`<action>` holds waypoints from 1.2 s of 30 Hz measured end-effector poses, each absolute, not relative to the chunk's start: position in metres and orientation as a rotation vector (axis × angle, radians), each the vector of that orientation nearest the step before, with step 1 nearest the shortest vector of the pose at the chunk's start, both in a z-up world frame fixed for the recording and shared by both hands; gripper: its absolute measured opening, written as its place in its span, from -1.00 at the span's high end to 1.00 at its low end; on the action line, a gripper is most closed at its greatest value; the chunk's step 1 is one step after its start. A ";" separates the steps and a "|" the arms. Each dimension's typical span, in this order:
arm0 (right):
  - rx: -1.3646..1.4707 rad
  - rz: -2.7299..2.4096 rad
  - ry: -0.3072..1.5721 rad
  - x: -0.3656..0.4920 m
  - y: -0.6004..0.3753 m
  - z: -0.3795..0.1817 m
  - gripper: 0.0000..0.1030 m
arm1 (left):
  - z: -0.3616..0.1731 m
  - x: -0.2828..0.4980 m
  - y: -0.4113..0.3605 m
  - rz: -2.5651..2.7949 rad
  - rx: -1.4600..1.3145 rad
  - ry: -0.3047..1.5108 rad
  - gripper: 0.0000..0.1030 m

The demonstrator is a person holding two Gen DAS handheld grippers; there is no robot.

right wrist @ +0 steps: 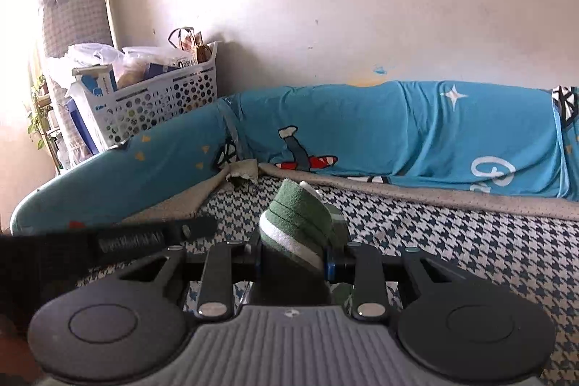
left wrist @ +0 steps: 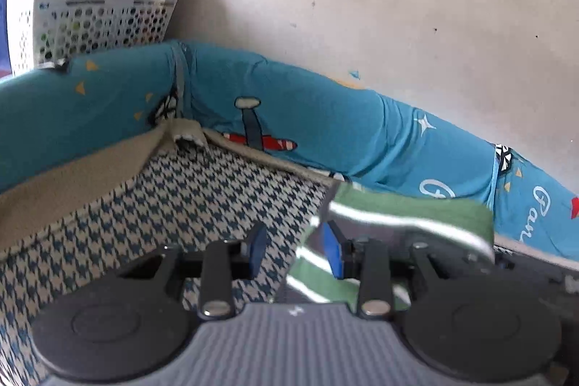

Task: Fold clothes
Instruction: 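Carry the folded striped shirt with both grippers toward the bumper corner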

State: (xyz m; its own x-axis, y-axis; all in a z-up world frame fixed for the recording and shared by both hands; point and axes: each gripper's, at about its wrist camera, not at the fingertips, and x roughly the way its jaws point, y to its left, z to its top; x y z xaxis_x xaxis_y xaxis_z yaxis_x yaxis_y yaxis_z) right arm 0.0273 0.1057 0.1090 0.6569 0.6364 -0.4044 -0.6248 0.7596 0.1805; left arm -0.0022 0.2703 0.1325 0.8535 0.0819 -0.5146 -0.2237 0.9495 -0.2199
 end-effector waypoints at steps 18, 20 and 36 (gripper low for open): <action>0.051 0.569 0.493 0.029 0.061 0.097 0.42 | 0.052 -0.007 0.330 0.120 -0.861 0.729 -0.30; 0.033 0.489 0.539 0.039 0.044 0.076 0.40 | 0.049 -0.001 0.316 0.091 -0.837 0.755 -0.30; 0.180 0.358 0.683 0.061 -0.053 0.026 0.13 | 0.019 0.021 0.243 -0.054 -0.770 0.860 -0.70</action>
State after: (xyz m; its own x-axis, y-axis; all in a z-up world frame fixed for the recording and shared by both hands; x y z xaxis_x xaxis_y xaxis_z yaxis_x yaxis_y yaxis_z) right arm 0.0613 -0.0533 0.0262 0.7177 0.3800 -0.5836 -0.2635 0.9239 0.2776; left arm 0.0213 0.2426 0.0192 0.6685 -0.3387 -0.6621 -0.2529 0.7337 -0.6307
